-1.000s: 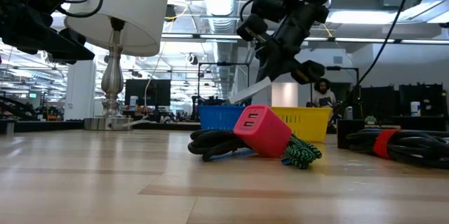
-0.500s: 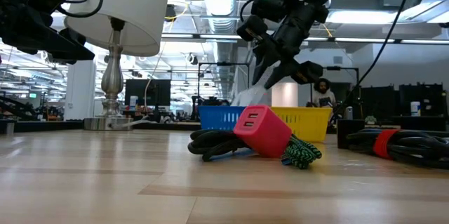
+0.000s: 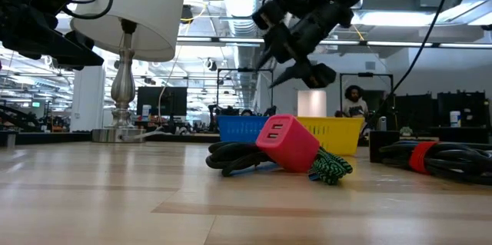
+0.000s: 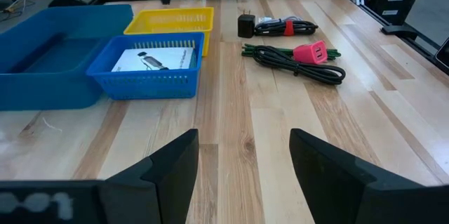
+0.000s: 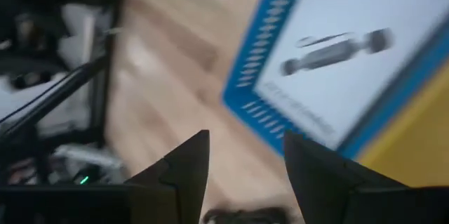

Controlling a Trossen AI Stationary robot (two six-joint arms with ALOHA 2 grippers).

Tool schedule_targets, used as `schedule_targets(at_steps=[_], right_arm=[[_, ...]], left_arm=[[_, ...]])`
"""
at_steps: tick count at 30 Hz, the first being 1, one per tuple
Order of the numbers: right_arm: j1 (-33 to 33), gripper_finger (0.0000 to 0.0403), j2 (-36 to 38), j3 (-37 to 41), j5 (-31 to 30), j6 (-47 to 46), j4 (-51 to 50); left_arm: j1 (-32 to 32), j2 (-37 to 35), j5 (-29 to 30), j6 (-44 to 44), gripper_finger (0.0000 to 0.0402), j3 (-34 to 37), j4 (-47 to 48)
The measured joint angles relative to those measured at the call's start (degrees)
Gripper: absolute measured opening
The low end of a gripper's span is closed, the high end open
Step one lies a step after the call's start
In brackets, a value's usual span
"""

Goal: Pick and place items into bin
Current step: Put the black charger adapter into the yellow bin

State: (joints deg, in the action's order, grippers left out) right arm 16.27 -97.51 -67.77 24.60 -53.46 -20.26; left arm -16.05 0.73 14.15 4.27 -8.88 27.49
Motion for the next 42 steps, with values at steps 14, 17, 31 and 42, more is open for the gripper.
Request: schedule_targets(at_steps=[14,17,31,42], right_arm=[[-13.37,0.0143,10.39,0.00,-0.65,17.87,-21.98],[-20.55,0.0133,12.44,0.00,-14.11,18.98,-28.94],[-52.29,0.0121,3.39,0.02,-64.22,-5.96,-20.40],[-58.90,0.0117,-3.11,0.06,-65.62,-19.07,-24.67]], left_arm=[[0.00,0.00,0.00,0.00,0.0212,-0.02,0.02],[0.00,0.00,0.00,0.02,0.0212,0.00,0.02],[0.02,0.00,0.00,0.00,0.0212,-0.02,0.01],[0.02,0.00,-0.02,0.00,0.0212,0.00,-0.04]])
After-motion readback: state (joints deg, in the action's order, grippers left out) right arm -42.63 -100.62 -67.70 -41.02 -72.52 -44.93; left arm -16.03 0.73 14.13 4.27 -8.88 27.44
